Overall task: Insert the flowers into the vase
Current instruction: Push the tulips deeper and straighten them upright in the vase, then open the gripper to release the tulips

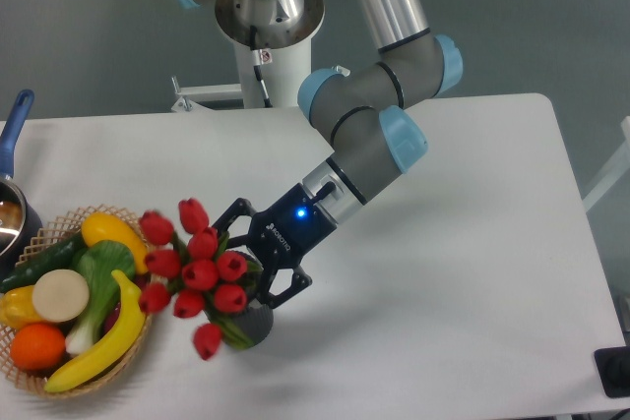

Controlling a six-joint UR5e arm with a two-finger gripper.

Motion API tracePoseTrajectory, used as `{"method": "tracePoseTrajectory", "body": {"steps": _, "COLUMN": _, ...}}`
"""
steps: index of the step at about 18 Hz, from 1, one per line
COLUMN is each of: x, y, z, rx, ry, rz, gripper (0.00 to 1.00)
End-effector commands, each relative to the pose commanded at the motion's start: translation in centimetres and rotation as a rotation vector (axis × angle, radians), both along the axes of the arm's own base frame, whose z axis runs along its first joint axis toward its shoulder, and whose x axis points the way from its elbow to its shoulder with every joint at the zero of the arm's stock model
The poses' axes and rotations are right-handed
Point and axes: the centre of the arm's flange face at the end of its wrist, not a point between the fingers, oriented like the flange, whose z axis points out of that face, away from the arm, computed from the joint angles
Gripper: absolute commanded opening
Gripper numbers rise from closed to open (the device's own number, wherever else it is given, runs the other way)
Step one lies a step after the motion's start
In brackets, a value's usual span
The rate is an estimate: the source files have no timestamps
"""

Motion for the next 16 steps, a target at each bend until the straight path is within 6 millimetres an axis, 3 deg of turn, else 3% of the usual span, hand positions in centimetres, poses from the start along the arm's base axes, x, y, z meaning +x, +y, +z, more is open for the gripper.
{"method": "tracePoseTrajectory", "body": {"steps": 10, "x": 0.0, "y": -0.2, "z": 0.4, "rx": 0.003, "ry": 0.009, "rz": 0.002, "gripper": 1.00}}
{"method": "tracePoseTrajectory", "body": {"steps": 13, "x": -0.5, "y": -1.6, "z": 2.2, "rx": 0.016, "ry": 0.046, "rz": 0.024, "gripper": 1.00}}
{"method": "tracePoseTrajectory", "body": {"steps": 16, "x": 0.0, "y": -3.2, "z": 2.7, "rx": -0.015, "ry": 0.093, "rz": 0.046, "gripper": 1.00}}
